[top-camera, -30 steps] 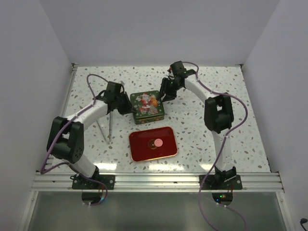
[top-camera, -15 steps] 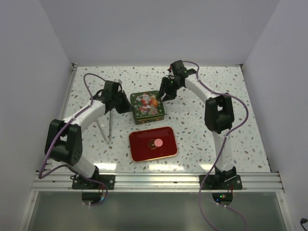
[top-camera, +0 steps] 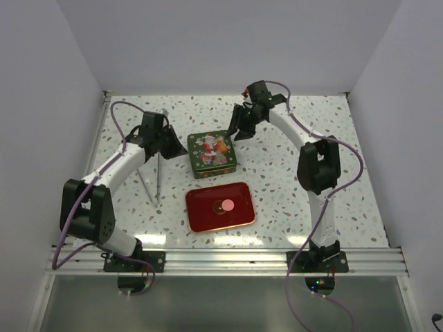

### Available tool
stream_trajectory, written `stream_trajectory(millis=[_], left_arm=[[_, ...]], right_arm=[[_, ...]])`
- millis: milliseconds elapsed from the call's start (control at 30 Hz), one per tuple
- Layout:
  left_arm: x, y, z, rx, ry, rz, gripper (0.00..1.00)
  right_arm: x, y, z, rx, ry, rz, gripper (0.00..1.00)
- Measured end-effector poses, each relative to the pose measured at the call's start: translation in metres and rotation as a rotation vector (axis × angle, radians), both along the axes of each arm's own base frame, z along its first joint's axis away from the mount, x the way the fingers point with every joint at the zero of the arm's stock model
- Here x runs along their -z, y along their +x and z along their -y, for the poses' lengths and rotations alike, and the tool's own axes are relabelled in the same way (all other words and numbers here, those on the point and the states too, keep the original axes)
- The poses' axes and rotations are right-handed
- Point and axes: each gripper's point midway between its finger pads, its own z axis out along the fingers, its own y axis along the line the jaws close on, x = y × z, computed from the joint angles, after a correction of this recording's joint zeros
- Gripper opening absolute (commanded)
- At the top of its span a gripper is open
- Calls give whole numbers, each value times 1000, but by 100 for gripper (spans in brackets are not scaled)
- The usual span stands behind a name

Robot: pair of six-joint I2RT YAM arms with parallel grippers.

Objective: Pack the cookies

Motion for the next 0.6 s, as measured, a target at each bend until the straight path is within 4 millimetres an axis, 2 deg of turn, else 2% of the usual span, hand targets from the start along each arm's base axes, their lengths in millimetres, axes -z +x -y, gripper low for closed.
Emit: stream_trajectory(millis=[33, 100, 133, 167, 200, 267, 367, 500, 600], left_arm=[[-4, 1, -3, -4, 5, 10, 0], [-13, 4, -11, -16, 19, 37, 15], [-19, 5, -15, -18, 26, 60, 27], [-27, 6, -19, -20, 34, 87, 55], [-36, 7, -23, -19, 43, 119, 68], [-55, 6, -30, -28, 54, 181, 89], [-89, 2, -39, -36, 81, 295, 100], [-123, -4, -53, -64, 130, 410, 100], [-139, -10, -68, -112, 182, 468, 100]], right_arm=[[-3, -1, 0, -2, 0, 3, 48], [-13, 0, 1, -5, 6, 22, 50], [-20, -1, 1, -7, 14, 36, 52], [-27, -1, 1, -9, 22, 47, 55], [-36, -2, 1, -11, 33, 67, 60], [-59, -7, 2, -21, 63, 108, 64], [-107, -25, 6, -41, 127, 211, 67], [-173, -66, 19, -65, 211, 376, 69], [-203, -101, 32, -73, 256, 481, 72]])
